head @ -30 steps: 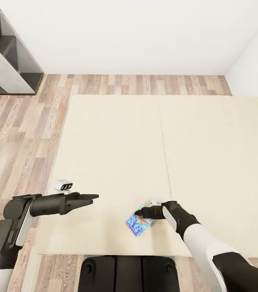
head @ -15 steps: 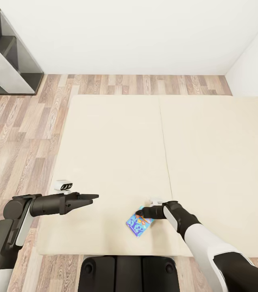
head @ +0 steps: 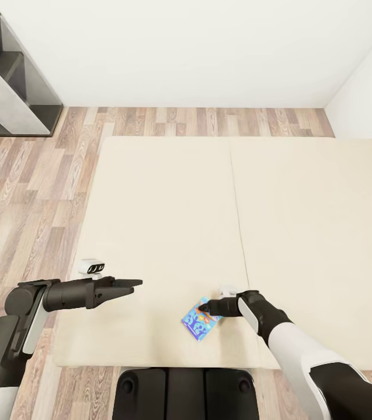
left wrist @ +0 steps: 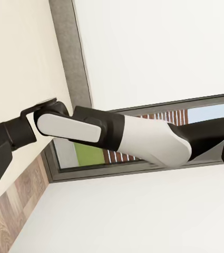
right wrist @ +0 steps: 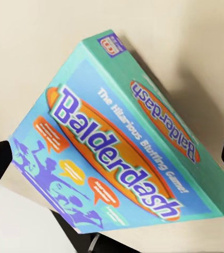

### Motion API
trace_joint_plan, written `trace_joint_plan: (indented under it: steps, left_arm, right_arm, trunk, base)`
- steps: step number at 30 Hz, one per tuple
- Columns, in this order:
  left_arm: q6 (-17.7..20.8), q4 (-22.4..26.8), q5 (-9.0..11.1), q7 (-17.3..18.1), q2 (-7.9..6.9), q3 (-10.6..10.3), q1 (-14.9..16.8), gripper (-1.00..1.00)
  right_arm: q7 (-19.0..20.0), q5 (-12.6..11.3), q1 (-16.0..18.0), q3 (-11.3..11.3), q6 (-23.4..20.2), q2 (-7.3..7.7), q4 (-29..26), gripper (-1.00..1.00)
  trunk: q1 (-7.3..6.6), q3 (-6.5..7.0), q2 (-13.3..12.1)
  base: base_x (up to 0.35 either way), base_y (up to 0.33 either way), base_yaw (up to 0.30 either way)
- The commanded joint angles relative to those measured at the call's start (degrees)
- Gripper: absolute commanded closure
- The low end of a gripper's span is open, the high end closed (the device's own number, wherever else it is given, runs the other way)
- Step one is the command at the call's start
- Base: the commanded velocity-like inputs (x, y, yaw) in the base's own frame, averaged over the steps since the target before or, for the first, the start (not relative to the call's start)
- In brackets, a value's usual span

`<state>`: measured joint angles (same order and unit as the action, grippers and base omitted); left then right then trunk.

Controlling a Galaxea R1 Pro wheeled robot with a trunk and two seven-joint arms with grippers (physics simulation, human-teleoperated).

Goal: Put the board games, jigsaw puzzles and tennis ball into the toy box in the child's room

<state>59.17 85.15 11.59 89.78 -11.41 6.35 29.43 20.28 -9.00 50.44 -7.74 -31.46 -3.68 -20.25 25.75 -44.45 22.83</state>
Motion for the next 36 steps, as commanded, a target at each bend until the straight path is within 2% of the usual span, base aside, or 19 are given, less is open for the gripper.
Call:
trace_joint_plan:
  steps: [1,13,24,36]
  left_arm:
    - [0.61,0.02,-0.02,0.22,-0.02,-0.01,0.02,-1.00]
    - [0.63,0.02,-0.03,0.22,-0.02,-0.02,0.02,-1.00]
    - [0.60,0.02,-0.08,0.22,0.15,-0.06,0.02,-1.00]
    - [0.60,0.02,-0.07,0.22,0.01,0.00,0.02,-1.00]
  right_arm:
    - [-0.15,-0.59,0.02,-0.41,-0.29,0.04,0.01,-1.00]
    - [-0.15,-0.52,-1.18,-0.42,-0.27,0.26,0.60,-1.00]
    - [-0.15,-0.47,-1.96,-0.70,-0.19,1.58,0.56,-1.00]
    - [-0.17,-0.50,-2.01,-0.62,-0.13,1.58,0.42,-1.00]
  trunk:
    - [0.03,-0.06,0.09]
    - [0.03,-0.06,0.09]
    - [0.03,-0.06,0.09]
    - [0.03,-0.06,0.09]
  base:
    - [0.000,0.000,0.000]
    - [0.000,0.000,0.000]
    - [0.000,0.000,0.000]
    - [0.000,0.000,0.000]
